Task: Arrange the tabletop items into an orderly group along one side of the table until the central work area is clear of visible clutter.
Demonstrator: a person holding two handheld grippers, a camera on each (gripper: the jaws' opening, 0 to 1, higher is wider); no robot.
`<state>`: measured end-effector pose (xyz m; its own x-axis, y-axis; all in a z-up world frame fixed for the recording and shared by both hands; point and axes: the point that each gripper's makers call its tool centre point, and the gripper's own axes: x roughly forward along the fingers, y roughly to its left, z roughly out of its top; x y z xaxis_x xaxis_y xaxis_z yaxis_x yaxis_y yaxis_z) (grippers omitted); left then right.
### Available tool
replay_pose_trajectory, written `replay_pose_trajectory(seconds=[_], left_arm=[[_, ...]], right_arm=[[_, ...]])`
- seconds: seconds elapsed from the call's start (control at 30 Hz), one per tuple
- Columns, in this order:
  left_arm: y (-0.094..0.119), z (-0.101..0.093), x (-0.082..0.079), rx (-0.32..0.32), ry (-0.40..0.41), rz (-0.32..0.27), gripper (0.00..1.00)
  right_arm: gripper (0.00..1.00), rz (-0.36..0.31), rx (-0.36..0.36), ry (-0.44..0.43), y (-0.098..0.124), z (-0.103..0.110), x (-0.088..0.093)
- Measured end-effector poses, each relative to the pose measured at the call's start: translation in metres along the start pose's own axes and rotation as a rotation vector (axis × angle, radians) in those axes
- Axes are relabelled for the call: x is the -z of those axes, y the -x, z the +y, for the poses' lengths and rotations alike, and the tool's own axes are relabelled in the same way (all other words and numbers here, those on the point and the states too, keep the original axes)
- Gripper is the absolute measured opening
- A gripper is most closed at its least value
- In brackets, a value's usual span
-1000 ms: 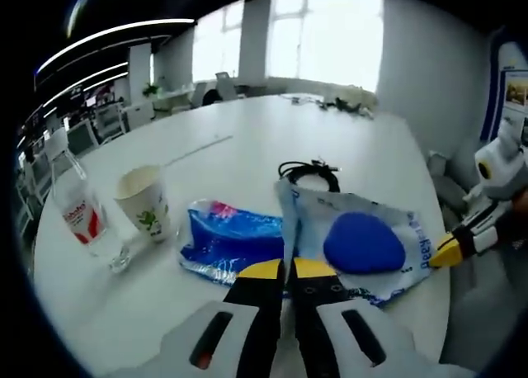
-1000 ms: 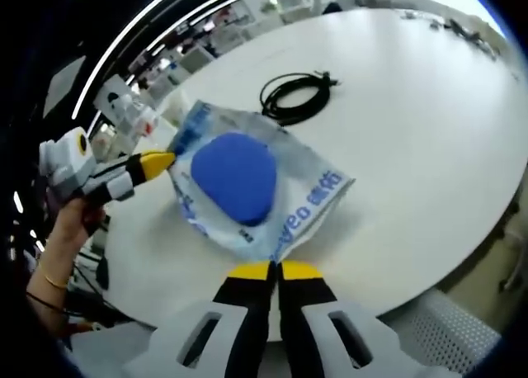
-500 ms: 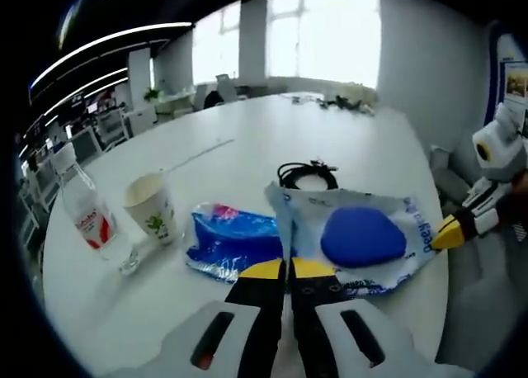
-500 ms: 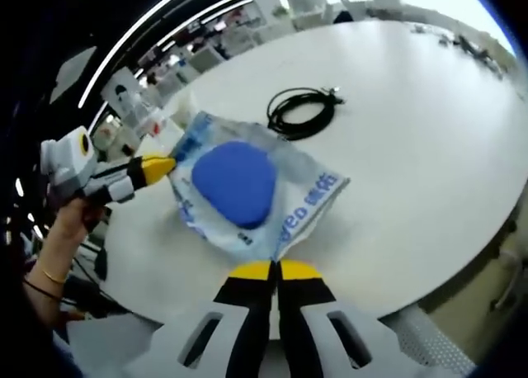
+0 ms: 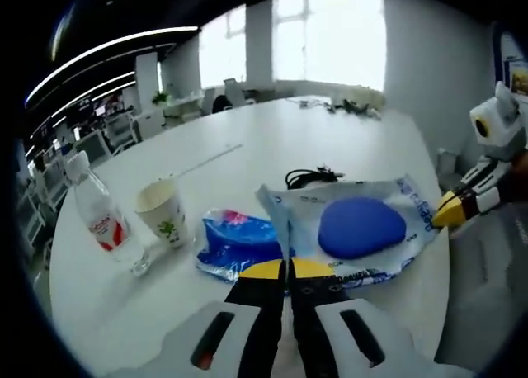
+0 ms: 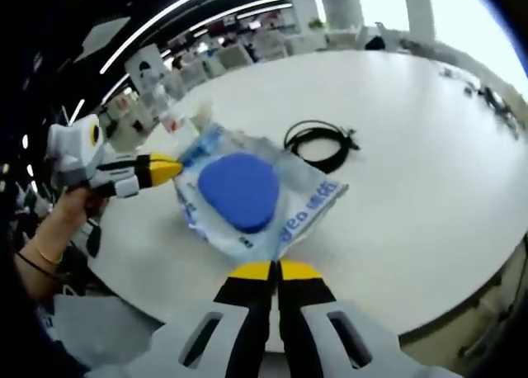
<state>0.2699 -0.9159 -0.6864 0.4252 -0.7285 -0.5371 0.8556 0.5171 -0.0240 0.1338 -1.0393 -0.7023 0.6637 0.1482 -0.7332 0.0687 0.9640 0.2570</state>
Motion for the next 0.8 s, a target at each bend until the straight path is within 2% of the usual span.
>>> replay_pose_trajectory(seconds=[0.47, 0.57, 0.67, 0.77, 0.8], left_arm=[[0.003, -0.002, -0.004, -0.009, 0.035, -0.003, 0.01], [0.002, 0.0, -0.01, -0.012, 0.08, -0.034, 0.01], [0.002, 0.003, -0.014, -0.02, 0.083, -0.046, 0.01], [0.001, 0.01, -0.022, -0.053, 0.132, -0.069, 0.01], [0.001, 0.012, -0.024, -0.054, 0.122, -0.071, 0.01]], right_arm=[[0.0, -0.019, 0.002, 0.049, -0.003, -0.018, -0.032], [0.0, -0.04, 0.004, 0.078, -0.004, -0.023, -0.046], [0.0, -0.057, -0.006, 0.099, -0.006, -0.025, -0.057], [0.0, -0.069, -0.024, 0.128, -0.01, -0.026, -0.071], [0.0, -0.068, -0.035, 0.142, -0.012, -0.026, -0.075]])
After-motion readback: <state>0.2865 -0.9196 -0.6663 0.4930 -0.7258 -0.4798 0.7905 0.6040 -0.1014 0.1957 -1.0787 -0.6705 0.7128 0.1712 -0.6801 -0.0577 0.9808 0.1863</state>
